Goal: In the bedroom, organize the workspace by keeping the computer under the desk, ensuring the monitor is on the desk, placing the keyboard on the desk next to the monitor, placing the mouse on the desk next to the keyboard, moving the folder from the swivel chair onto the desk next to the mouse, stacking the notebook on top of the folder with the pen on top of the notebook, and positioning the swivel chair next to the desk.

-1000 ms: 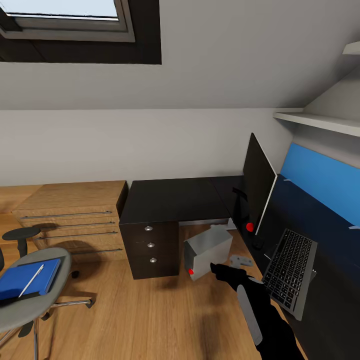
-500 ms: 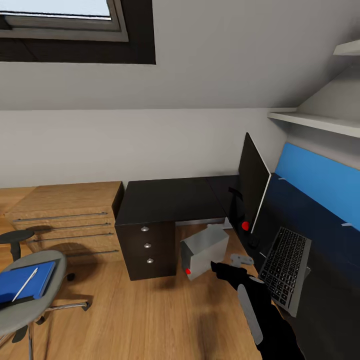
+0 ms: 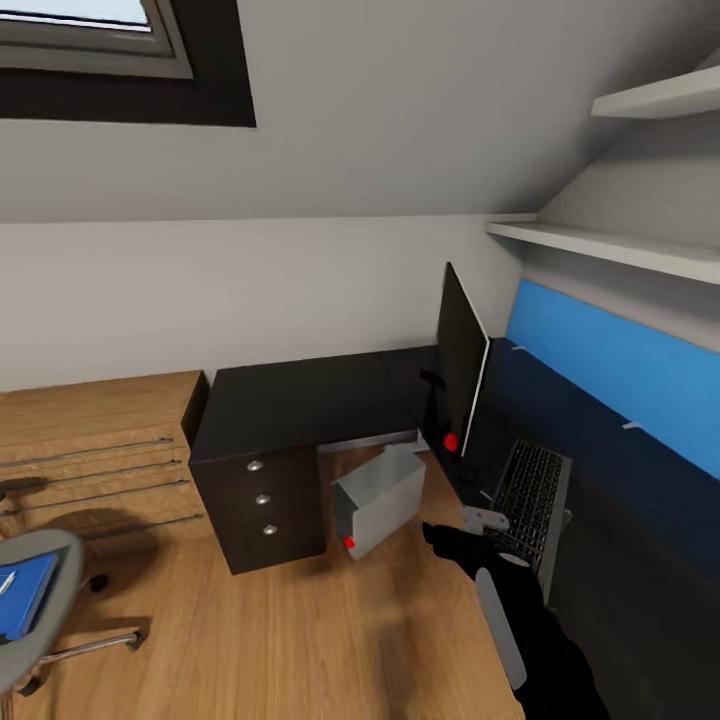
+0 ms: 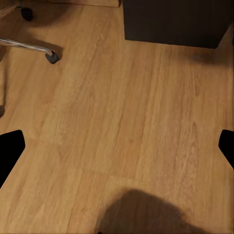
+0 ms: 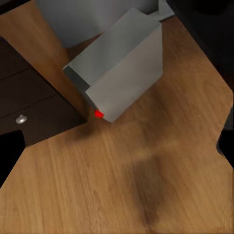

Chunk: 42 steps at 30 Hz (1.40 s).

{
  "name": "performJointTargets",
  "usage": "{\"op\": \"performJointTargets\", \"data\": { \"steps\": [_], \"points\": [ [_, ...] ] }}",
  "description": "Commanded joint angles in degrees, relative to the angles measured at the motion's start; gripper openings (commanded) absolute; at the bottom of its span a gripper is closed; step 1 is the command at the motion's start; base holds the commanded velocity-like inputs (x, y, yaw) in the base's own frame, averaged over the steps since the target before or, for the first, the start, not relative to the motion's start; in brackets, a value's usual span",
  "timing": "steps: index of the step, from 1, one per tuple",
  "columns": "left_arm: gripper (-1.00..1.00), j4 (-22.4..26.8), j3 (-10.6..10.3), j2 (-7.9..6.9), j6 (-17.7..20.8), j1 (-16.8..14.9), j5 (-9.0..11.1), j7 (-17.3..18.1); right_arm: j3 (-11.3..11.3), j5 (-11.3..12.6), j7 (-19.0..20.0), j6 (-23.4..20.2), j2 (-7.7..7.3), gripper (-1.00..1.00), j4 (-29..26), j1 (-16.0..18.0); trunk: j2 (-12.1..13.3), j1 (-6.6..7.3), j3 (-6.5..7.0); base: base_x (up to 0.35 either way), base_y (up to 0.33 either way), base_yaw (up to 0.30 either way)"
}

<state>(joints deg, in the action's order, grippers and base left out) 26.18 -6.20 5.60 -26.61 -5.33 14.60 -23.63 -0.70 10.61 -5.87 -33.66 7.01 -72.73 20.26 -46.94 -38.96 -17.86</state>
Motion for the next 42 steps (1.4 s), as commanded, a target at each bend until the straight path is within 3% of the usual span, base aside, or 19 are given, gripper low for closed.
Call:
{"op": "performJointTargets", "data": {
  "steps": [1,19,25,29,33,35,36,37,40,42],
  "points": [
    [1.00,0.01,-0.48,-0.06,-0.20,-0.03,0.41,-0.45,-0.04,0.59,-0.44,-0.16,0.03,1.00,-0.08,0.05,-0.06,-0.01,-0.07,0.000,0.000,-0.260],
    [1.00,-0.09,-0.48,-0.11,0.04,-0.03,0.51,-0.49,-0.28,0.40,-0.56,0.56,-0.22,1.00,-0.74,0.05,-0.06,-0.01,-0.07,0.000,0.000,-0.258],
    [1.00,-0.16,-0.48,-0.14,0.11,-0.03,0.51,-0.53,-0.55,0.26,-0.58,1.02,-0.47,1.00,-0.88,0.05,-0.06,-0.01,-0.07,0.000,0.000,-0.075],
    [1.00,-0.16,-0.48,-0.14,0.10,-0.03,0.51,-0.54,-0.64,0.18,-0.46,2.75,-0.74,1.00,-0.83,0.05,-0.06,-0.01,-0.07,0.000,0.000,-0.014],
    [1.00,-0.31,-0.48,-0.15,0.14,-0.03,0.51,-0.59,-0.78,-0.07,-0.78,7.79,-1.89,1.00,0.05,0.05,-0.06,-0.01,-0.07,0.000,0.000,-0.003],
    [1.00,-1.02,-0.48,-0.15,0.15,-0.03,0.51,-0.57,-1.25,-0.27,-4.03,9.54,-2.47,1.00,1.38,0.32,-0.06,-0.01,-0.07,0.000,0.000,0.000],
    [1.00,-1.24,-0.45,-0.15,0.15,-0.03,0.51,-0.57,-1.39,-0.99,-7.87,9.94,-2.77,1.00,2.71,2.37,-0.06,-0.01,-0.07,0.000,0.000,0.000],
    [1.00,-1.30,-0.43,-0.15,0.15,-0.03,0.51,-0.56,-1.43,-1.65,-9.30,10.28,-3.04,1.00,4.54,4.84,-0.06,-0.01,-0.07,0.000,0.000,0.000],
    [1.00,-1.36,-0.41,-0.15,0.15,-0.03,0.51,-0.55,-1.50,-2.84,-10.82,12.95,-3.93,1.00,12.16,11.07,-0.06,-0.01,-0.07,0.000,0.000,0.000],
    [1.00,-1.37,-0.37,-0.15,0.15,-0.03,0.51,-0.54,-1.54,-3.13,-11.38,17.10,-5.05,1.00,20.16,15.44,-0.06,-0.01,-0.07,0.000,0.000,0.000]
  ]
}}
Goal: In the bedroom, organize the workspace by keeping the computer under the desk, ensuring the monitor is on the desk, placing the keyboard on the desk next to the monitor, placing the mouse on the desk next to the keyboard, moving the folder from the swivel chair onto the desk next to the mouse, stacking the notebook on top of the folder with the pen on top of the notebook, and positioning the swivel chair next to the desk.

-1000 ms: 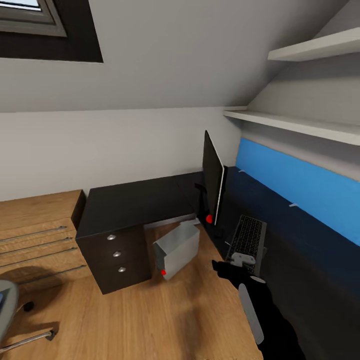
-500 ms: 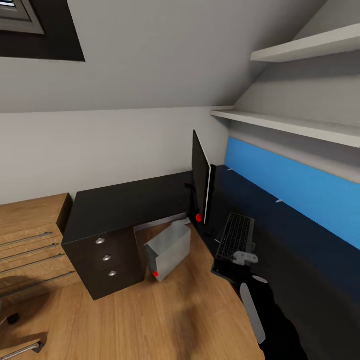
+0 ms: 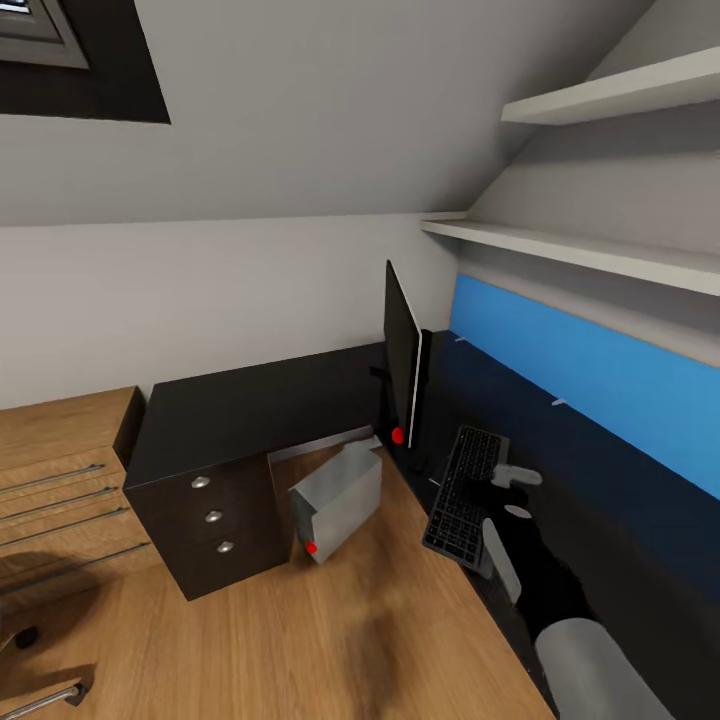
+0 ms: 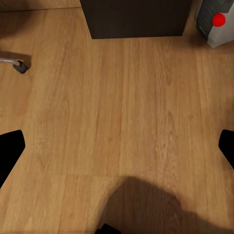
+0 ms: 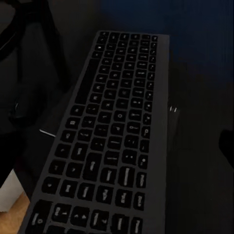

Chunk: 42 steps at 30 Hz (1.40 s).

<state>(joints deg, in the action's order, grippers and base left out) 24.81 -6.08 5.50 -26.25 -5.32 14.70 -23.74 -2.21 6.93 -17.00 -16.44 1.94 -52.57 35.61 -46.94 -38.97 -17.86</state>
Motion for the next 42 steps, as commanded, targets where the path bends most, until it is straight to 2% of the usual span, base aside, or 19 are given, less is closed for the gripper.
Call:
{"op": "performJointTargets", "data": {
  "steps": [1,8,11,16,29,36,41,42],
  "points": [
    [1.00,-0.01,-0.46,-0.08,-0.21,-0.04,0.42,-0.41,-0.05,0.51,-0.47,3.33,-0.61,1.00,5.23,2.35,-0.06,-0.01,-0.08,0.000,0.000,0.000],
    [1.00,-0.07,-0.49,-0.20,-0.21,-0.04,0.42,-0.35,-0.01,0.47,-0.75,16.79,-1.54,1.00,20.05,5.94,-0.06,-0.01,-0.08,0.001,0.000,0.000],
    [1.00,-0.10,-0.52,-0.22,-0.21,-0.04,0.42,-0.34,0.15,0.36,-0.76,20.50,-1.64,1.00,23.06,6.37,-0.06,-0.01,-0.08,0.051,0.000,0.000],
    [1.00,-0.11,-0.58,-0.22,-0.27,-0.04,0.42,-0.34,0.26,0.17,-0.66,22.88,-1.72,1.00,24.79,6.61,-0.06,-0.01,-0.08,0.183,0.024,0.000],
    [1.00,-0.11,-0.68,-0.21,-0.29,-0.04,0.33,-0.34,0.28,0.18,-0.73,23.47,-1.75,1.00,24.00,6.60,-0.06,-0.01,-0.08,0.194,0.023,0.000],
    [1.00,-0.11,-0.68,-0.22,-0.29,-0.04,0.33,-0.34,0.28,0.18,-0.81,23.32,-1.66,1.00,23.56,6.61,-0.06,-0.01,-0.08,0.066,0.000,0.000],
    [1.00,-0.11,-0.68,-0.22,-0.30,-0.04,0.33,-0.34,0.28,0.33,-0.89,22.09,-1.54,1.00,19.20,6.24,-0.06,-0.01,-0.08,0.013,0.000,0.000],
    [1.00,-0.11,-0.68,-0.22,-0.30,-0.04,0.33,-0.34,0.28,0.37,-0.90,20.61,-1.46,1.00,16.24,5.51,-0.06,-0.01,-0.08,0.005,0.000,0.000]
  ]
}}
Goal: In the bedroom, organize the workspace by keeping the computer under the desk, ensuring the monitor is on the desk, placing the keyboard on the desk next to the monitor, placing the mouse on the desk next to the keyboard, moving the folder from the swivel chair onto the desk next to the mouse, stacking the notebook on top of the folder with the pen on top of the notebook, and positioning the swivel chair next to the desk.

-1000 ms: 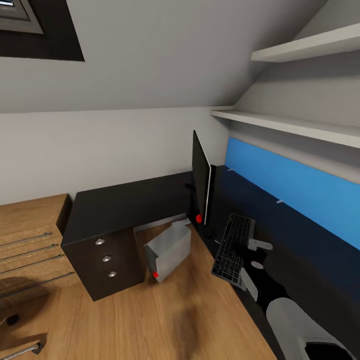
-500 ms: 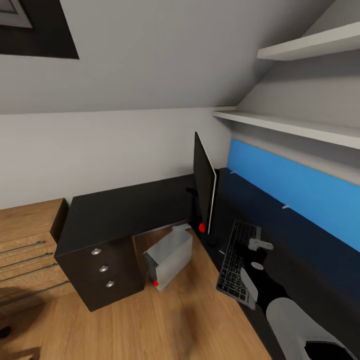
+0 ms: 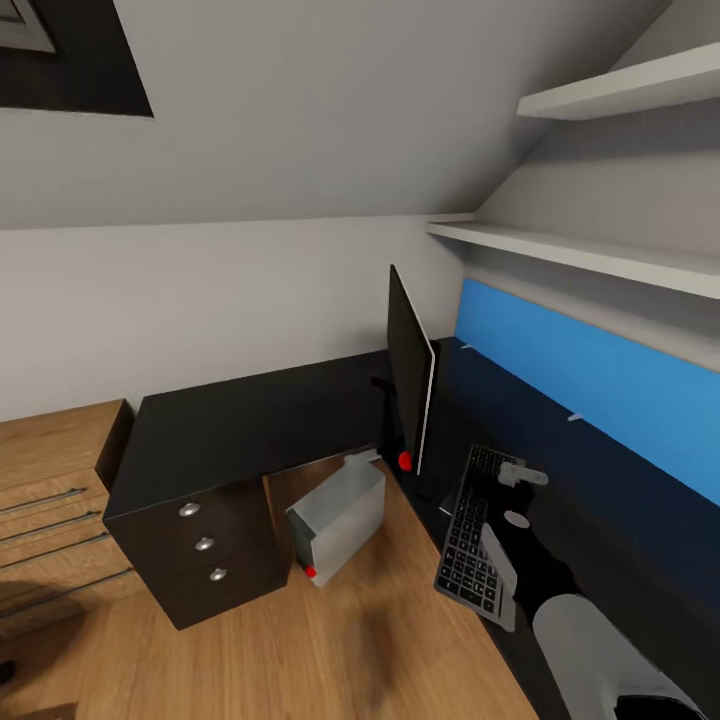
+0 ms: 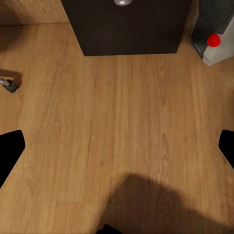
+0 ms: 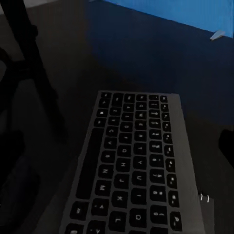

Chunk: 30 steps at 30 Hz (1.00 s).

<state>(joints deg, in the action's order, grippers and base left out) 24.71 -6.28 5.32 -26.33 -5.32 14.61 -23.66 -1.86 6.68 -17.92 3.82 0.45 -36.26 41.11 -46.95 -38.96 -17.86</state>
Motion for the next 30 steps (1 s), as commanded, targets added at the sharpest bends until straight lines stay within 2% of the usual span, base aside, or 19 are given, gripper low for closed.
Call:
{"op": "performJointTargets", "data": {
  "steps": [1,2,4,8,16,25,30],
  "points": [
    [1.00,-0.01,-0.49,-0.05,-0.21,-0.04,0.42,-0.42,-0.08,0.64,0.01,-0.78,0.06,1.00,-1.74,-0.56,-0.05,-0.01,-0.07,0.004,0.000,0.000],
    [1.00,-0.01,-0.49,-0.05,-0.21,-0.04,0.42,-0.42,-0.08,0.72,0.00,-5.49,0.17,1.00,-7.32,-2.91,-0.05,-0.01,-0.07,0.002,0.000,0.000],
    [1.00,-0.01,-0.49,-0.05,-0.21,-0.04,0.42,-0.42,-0.05,0.75,0.03,-10.18,0.26,1.00,-12.90,-5.47,-0.05,-0.01,-0.07,0.001,0.000,0.000],
    [1.00,-0.01,-0.49,-0.03,-0.21,-0.04,0.42,-0.42,-0.01,0.78,0.00,-14.35,0.37,1.00,-19.33,-8.05,-0.05,-0.01,-0.07,0.002,0.000,0.000],
    [1.00,-0.01,-0.49,0.03,-0.37,-0.04,0.42,-0.42,-0.05,0.79,-0.01,-16.32,1.00,1.00,-22.56,-9.37,-0.05,-0.01,-0.07,0.171,0.000,0.000],
    [1.00,-0.01,-0.49,0.03,-0.43,-0.04,0.42,-0.42,0.04,0.79,-0.01,-16.46,1.19,1.00,-22.78,-9.46,-0.05,-0.01,-0.07,0.189,0.000,0.000],
    [1.00,-0.01,-0.49,0.01,-0.46,-0.04,0.42,-0.42,0.02,0.79,-0.01,-16.47,1.89,1.00,-22.79,-9.47,-0.05,-0.01,-0.07,0.274,0.000,0.000]
  ]
}}
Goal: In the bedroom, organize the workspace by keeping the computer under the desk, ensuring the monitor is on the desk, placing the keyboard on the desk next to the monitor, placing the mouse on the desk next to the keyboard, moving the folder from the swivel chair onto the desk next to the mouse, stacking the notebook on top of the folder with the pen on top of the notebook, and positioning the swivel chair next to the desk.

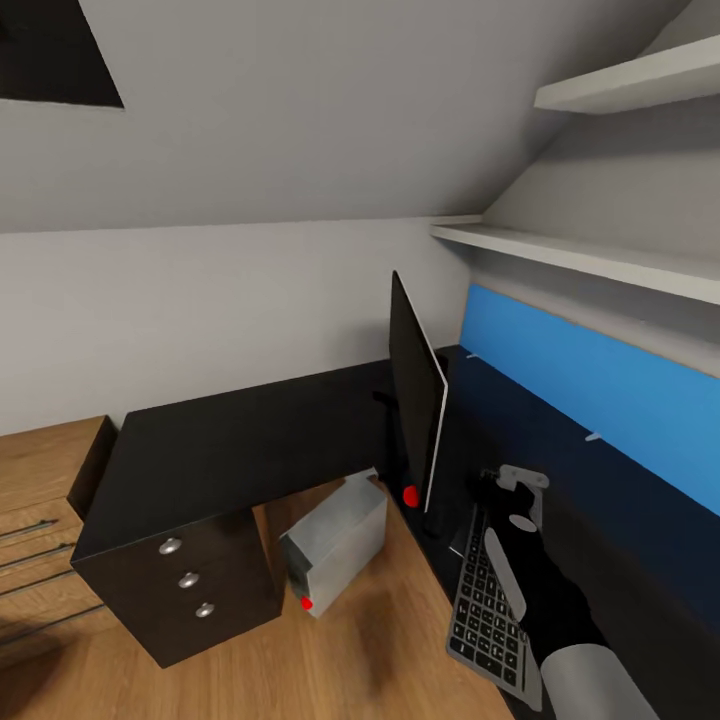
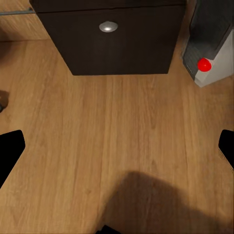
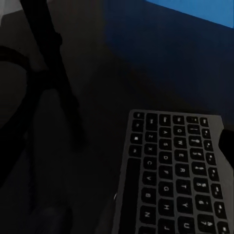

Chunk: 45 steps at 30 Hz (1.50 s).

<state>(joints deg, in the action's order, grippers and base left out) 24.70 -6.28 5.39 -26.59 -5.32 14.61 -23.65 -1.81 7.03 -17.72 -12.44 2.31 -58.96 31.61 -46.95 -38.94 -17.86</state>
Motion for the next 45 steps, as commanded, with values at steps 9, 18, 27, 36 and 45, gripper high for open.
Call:
{"op": "performJointTargets", "data": {
  "steps": [9,18,27,36,45],
  "points": [
    [1.00,0.00,-0.49,-0.07,-0.14,-0.04,0.42,-0.43,-0.02,0.44,-0.21,-0.21,0.74,1.00,-0.10,0.03,-0.05,-0.04,-0.07,0.101,0.000,0.006],
    [1.00,0.00,-0.49,-0.07,-0.13,-0.04,0.42,-0.43,0.04,0.44,-0.21,-0.11,0.93,1.00,-0.09,0.01,-0.05,-0.04,-0.07,0.006,0.000,0.209],
    [1.00,0.00,-0.49,-0.11,-0.13,-0.04,0.42,-0.43,0.05,0.44,-0.21,-0.04,0.94,1.00,-0.04,0.03,-0.05,-0.04,-0.07,0.000,0.000,0.272],
    [1.00,0.00,-0.49,-0.07,-0.13,-0.04,0.42,-0.43,0.05,0.44,-0.21,-0.04,0.94,1.00,-0.01,-0.01,-0.05,-0.04,-0.07,0.000,0.000,0.275],
    [1.00,0.09,-0.49,-0.04,-0.18,-0.04,0.32,-0.43,-0.03,0.30,-0.21,0.13,0.86,1.00,0.06,-0.05,-0.05,-0.04,-0.07,0.000,0.000,0.120]
  ]
}}
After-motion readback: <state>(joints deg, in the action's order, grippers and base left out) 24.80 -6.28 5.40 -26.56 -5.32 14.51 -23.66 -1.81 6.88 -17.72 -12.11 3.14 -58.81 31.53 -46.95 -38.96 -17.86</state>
